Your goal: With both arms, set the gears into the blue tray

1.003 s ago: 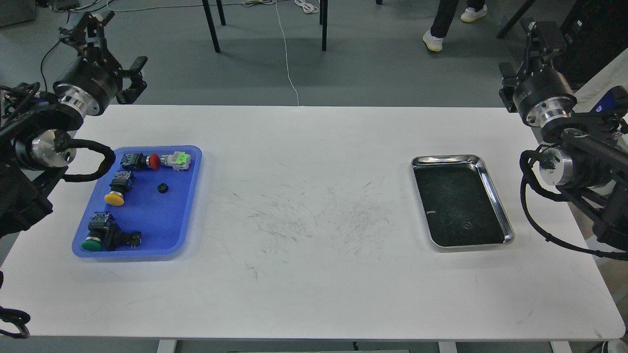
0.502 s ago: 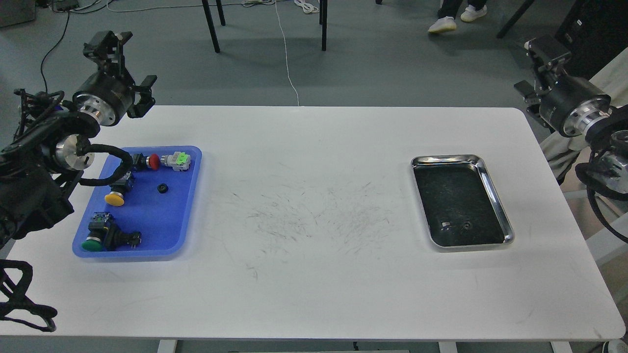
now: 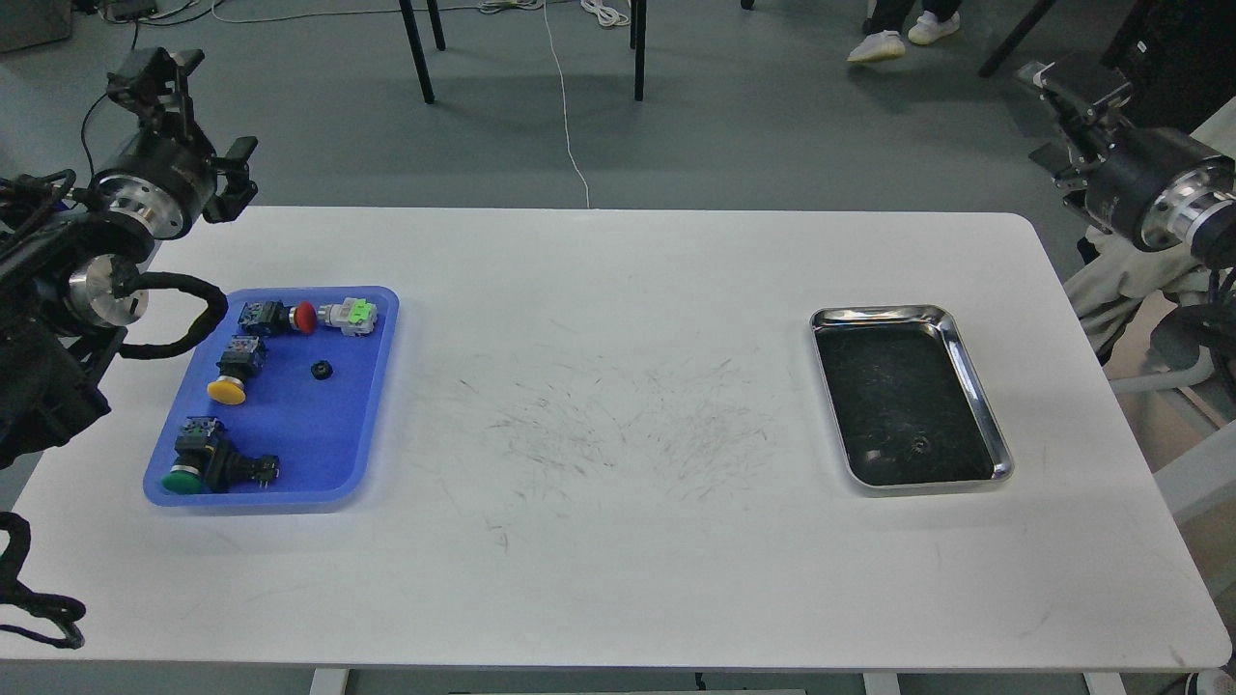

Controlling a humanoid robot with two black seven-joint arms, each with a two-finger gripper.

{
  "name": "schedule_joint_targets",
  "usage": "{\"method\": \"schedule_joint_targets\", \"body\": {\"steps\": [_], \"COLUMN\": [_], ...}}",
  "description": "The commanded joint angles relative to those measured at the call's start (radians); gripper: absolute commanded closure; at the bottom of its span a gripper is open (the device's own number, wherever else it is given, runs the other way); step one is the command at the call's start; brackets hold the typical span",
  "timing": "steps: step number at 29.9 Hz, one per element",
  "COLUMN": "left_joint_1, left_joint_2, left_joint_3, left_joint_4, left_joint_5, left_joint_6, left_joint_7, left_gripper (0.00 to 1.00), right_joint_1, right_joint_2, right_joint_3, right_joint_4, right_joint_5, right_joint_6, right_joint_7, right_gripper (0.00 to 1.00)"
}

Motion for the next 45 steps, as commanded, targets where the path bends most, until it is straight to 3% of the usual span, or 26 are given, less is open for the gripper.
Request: {"method": "schedule_joint_targets", "body": {"steps": [1, 4, 8, 23, 29, 33, 36, 41, 45], "left_joint_1": [0.003, 0.006, -0.001, -0.017, -0.018, -0.013, -0.017, -0.007, 0.013], "left_joint_2": [-0.015, -0.021, -0.013, -0.004, -0.015, -0.030, -0.043, -0.093, -0.105], "left_joint_3": [0.007, 0.019, 0.143, 0.156, 0.148, 0.148, 0.143, 0.108, 0.039], "left_joint_4": [-0.001, -0.033, -0.081, -0.084, -0.083, -0.077, -0.061, -0.024, -0.009], "left_joint_5": [0.009, 0.015, 0.053, 0.055, 0.053, 0.053, 0.044, 0.035, 0.016], "left_joint_6": [0.011, 0.000, 0.009, 0.003, -0.009, -0.020, -0.006, -0.004, -0.012], "left_joint_7": [0.001, 0.010, 0.061, 0.050, 0.044, 0.015, 0.016, -0.022, -0.042], "left_gripper": [0.02, 0.01, 0.01, 0.01, 0.01, 0.01, 0.01, 0.01, 0.02], "right_joint_1": [-0.058, -0.072, -0.066, 0.123, 0.118, 0.105, 0.092, 0.092, 0.094], "right_joint_2": [0.015, 0.049, 0.049, 0.065, 0.066, 0.068, 0.072, 0.086, 0.106], "right_joint_3": [0.055, 0.041, 0.007, -0.447, -0.531, -0.543, -0.547, -0.583, -0.588], "right_joint_4": [0.017, 0.017, 0.026, 0.064, 0.043, 0.018, 0.017, 0.008, -0.015], "right_joint_5": [-0.002, -0.001, -0.059, -0.760, -0.921, -0.984, -1.018, -1.076, -1.134], "right_joint_6": [-0.027, -0.074, -0.055, -0.001, -0.007, -0.013, -0.013, -0.018, -0.018], "right_joint_7": [-0.002, -0.020, -0.062, -0.049, -0.008, -0.007, 0.000, 0.072, 0.078], "right_gripper": [0.03, 0.03, 0.03, 0.03, 0.03, 0.03, 0.03, 0.04, 0.04]}}
